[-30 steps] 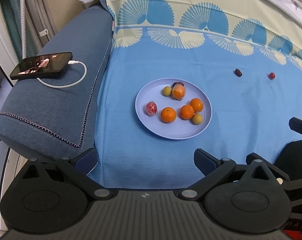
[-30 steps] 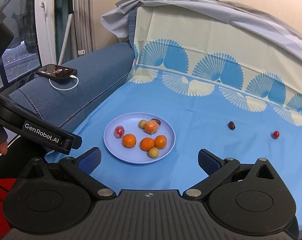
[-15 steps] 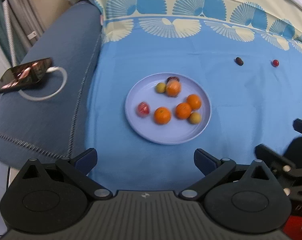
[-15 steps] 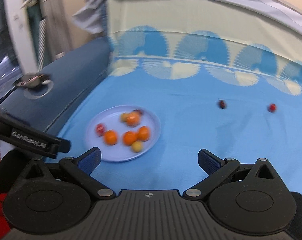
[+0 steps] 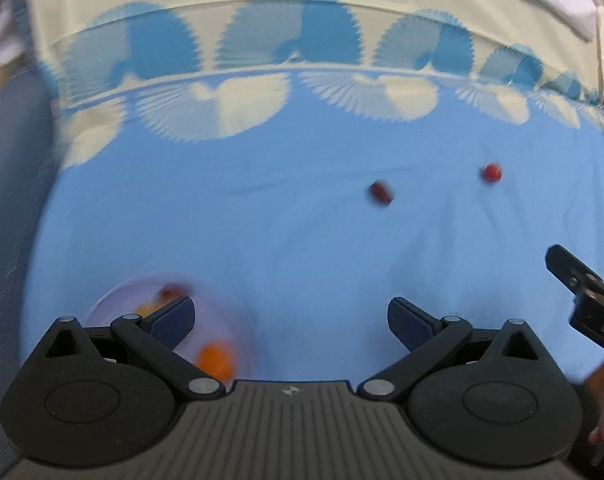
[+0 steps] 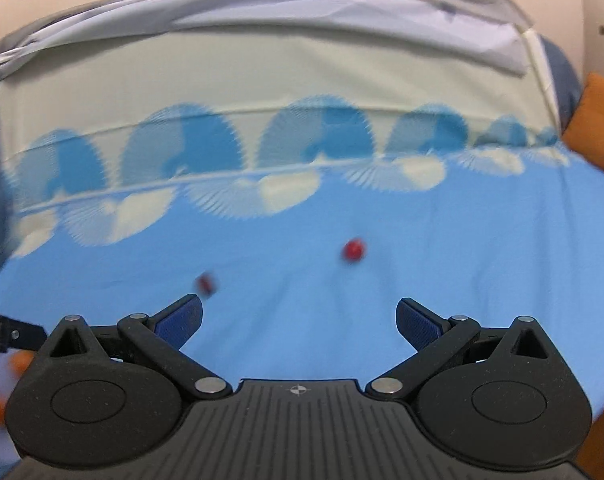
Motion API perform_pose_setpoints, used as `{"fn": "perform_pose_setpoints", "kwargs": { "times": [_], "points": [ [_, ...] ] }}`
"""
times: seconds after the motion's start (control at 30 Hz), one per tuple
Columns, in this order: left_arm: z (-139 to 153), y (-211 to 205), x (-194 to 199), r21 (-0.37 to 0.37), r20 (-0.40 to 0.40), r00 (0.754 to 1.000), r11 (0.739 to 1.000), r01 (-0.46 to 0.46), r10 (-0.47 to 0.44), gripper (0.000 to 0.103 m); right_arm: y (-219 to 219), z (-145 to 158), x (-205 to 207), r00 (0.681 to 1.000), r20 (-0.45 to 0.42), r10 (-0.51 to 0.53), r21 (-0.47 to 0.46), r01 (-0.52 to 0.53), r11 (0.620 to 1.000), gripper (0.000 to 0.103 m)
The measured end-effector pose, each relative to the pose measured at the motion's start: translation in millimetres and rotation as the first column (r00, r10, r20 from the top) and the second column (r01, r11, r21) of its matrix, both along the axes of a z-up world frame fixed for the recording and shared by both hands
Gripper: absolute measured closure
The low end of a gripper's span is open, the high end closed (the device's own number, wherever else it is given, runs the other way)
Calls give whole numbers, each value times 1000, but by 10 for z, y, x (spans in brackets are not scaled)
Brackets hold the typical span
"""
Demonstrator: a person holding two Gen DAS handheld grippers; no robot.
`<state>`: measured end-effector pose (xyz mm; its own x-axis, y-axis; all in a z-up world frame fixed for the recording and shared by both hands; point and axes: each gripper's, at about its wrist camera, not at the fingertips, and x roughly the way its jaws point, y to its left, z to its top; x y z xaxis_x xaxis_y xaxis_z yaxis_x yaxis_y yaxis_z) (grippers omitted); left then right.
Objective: Organize fruits
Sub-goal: 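Grasp the red date with the left tool while the right tool grasps the cherry tomato, then carry the date and tomato to the plate and open both tools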
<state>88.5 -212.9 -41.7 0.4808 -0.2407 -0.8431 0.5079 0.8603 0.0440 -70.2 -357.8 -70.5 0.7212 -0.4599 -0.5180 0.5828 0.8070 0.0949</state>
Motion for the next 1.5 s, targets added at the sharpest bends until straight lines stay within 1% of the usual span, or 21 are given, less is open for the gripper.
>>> {"fn": "perform_pose_setpoints", "kwargs": {
  "times": [0.1,0.17,0.27,0.37,0.43,0.5,0.53,0.57,0.6,0.63,0.67,0.7,0.73,0.8,0.9,1.03,1.1,1.17,1.27,1.37,1.5],
  "points": [
    [-225,-483,256,-18,24,999,999,43,-42,0,-446,-254,371,1000,-15,-12,-31,12,999,1],
    [-439,-792,454,-8,11,997,997,80,-80,0,-730,-440,612,999,-43,7,9,-6,1000,1],
    [-785,-1176,725,18,-28,991,991,130,-130,0,-1141,-792,993,997,-81,-11,86,18,996,1],
    [-1065,-1424,970,20,-44,992,992,122,-121,0,-1393,-1052,1295,990,-133,-46,87,58,995,1],
    [-1210,-1549,1122,30,-51,992,993,115,-113,0,-1534,-1182,1409,989,-134,-64,81,75,994,1],
    [-1344,-1639,1254,75,-45,996,994,83,-80,0,-1650,-1275,1504,989,-118,-87,66,95,993,1],
    [-1376,-1644,1296,93,-39,998,994,61,-58,0,-1664,-1308,1533,991,-107,-83,32,87,996,3],
    [-1398,-1632,1331,85,-47,998,995,52,-49,3,-1664,-1312,1534,990,-119,-79,2,80,997,10],
    [-1395,-1601,1349,51,-66,997,997,49,-45,8,-1636,-1314,1536,991,-119,-65,-25,63,998,16],
    [-1359,-1565,1331,24,-63,997,998,50,-48,25,-1590,-1298,1506,993,-105,-48,-34,45,998,41],
    [-1324,-1567,1285,25,-40,997,997,72,-71,53,-1544,-1277,1481,992,-112,-58,-56,52,997,64],
    [-1293,-1582,1243,27,-33,993,993,116,-115,69,-1495,-1254,1465,990,-128,-58,-76,49,996,69],
    [-1268,-1595,1208,28,-43,989,989,146,-145,82,-1469,-1244,1450,989,-137,-61,-89,49,995,75],
    [-1245,-1605,1173,23,-63,985,986,164,-162,82,-1482,-1230,1413,988,-140,-58,-69,49,996,75],
    [-1179,-1600,1031,49,-27,978,977,208,-207,82,-1465,-1102,1370,980,-196,-25,-35,18,999,76],
    [-919,-1403,717,64,13,965,964,259,-260,82,-1283,-645,934,995,-84,-45,-2,45,999,76],
    [-735,-1208,519,48,31,966,966,255,-257,82,-1127,-434,646,998,-30,-58,37,59,998,76],
    [-542,-999,330,42,46,969,970,240,-242,82,-937,-291,420,999,-6,-49,47,49,998,76],
    [-232,-682,43,31,83,969,973,230,-232,82,-575,-89,99,1000,19,-8,37,7,999,76],
    [73,-316,-238,-17,102,972,977,214,-211,82,-200,93,-164,998,45,39,39,-41,998,76],
    [376,125,-571,-68,116,976,978,195,-186,82,317,352,-433,989,86,123,24,-125,992,76]
  ]
}}
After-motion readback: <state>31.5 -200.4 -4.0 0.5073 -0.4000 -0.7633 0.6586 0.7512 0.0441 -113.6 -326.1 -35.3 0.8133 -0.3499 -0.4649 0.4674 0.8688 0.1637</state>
